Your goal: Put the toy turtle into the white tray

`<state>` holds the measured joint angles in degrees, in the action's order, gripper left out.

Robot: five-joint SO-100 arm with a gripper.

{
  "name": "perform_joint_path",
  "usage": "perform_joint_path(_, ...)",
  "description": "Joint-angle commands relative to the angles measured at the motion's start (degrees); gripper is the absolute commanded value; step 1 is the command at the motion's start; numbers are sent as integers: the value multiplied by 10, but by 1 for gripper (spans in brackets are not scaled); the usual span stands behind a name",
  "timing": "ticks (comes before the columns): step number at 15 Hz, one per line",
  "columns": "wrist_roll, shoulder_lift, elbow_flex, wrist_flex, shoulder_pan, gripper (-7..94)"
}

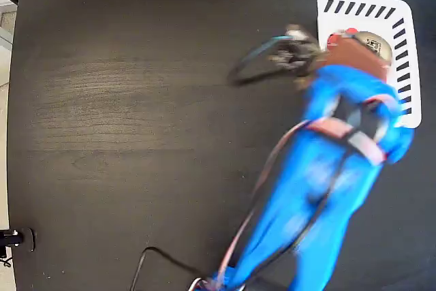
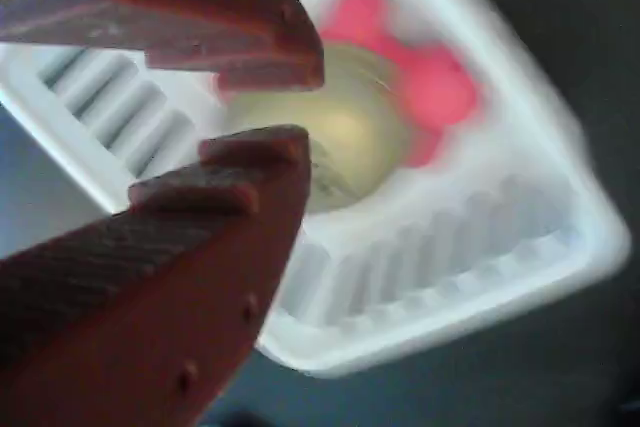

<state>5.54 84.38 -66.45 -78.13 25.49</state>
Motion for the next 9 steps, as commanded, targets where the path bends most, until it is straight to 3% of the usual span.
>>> perform_joint_path(1,11,184,-97,42,-62,0)
perform_joint_path(5,10,384,-387,165,-190,0)
perform_joint_path(9,-28,603,-710,294,-228,0)
